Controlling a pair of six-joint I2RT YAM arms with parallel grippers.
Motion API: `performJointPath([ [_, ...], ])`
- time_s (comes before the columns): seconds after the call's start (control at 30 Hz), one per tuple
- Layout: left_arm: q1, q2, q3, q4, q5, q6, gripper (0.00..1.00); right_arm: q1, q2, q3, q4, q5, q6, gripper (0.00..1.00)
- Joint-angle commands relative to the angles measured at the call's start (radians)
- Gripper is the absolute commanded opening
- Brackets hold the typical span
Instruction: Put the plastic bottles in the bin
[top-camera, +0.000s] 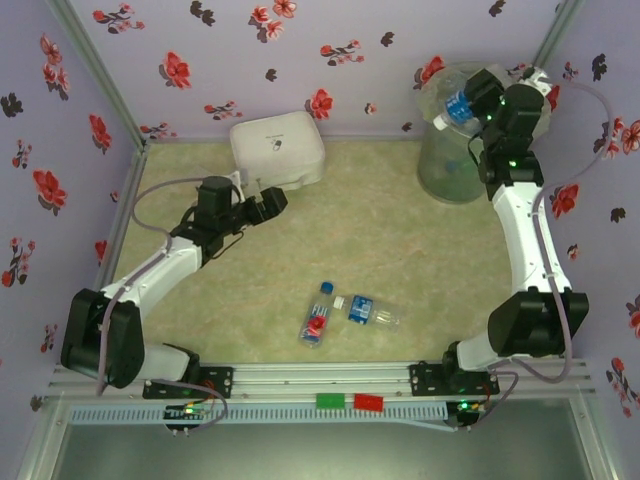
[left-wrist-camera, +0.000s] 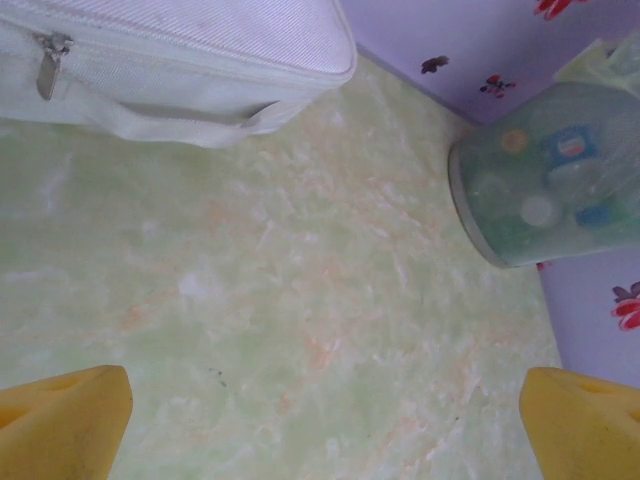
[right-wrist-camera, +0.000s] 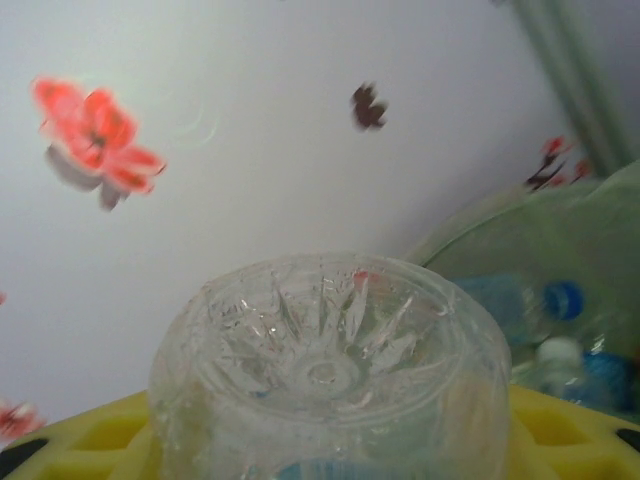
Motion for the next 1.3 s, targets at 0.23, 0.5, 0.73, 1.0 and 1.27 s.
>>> performJointPath([
  [0.23,-0.065,-0.031,-0.015,-0.06,-0.075,0.071,1.0,-0.016,0.219,0.171,0.089,0.29,-0.08,0.47],
  [0.5,-0.068,-0.054,-0.027,-0.071,-0.082,0.059,1.0,-0.02,0.367,0.333,-0.038,0.282,-0.061,0.6],
  [0.73,-0.068,-0.067,-0.039,-0.074,-0.085,0.057,1.0,-0.025,0.369,0.37,-0.078,0.29,-0.095,0.91],
  [1.0,-0.07,-0.065,-0.03,-0.065,-0.08,0.067,1.0,-0.023,0.282,0.34,-0.147,0.251,-0.119,1.0],
  [1.27,-0.109,-0.099,-0.022,-0.141,-0.074,0.121,1.0,0.021,0.104,0.186,-0.288,0.128,-0.119,1.0],
])
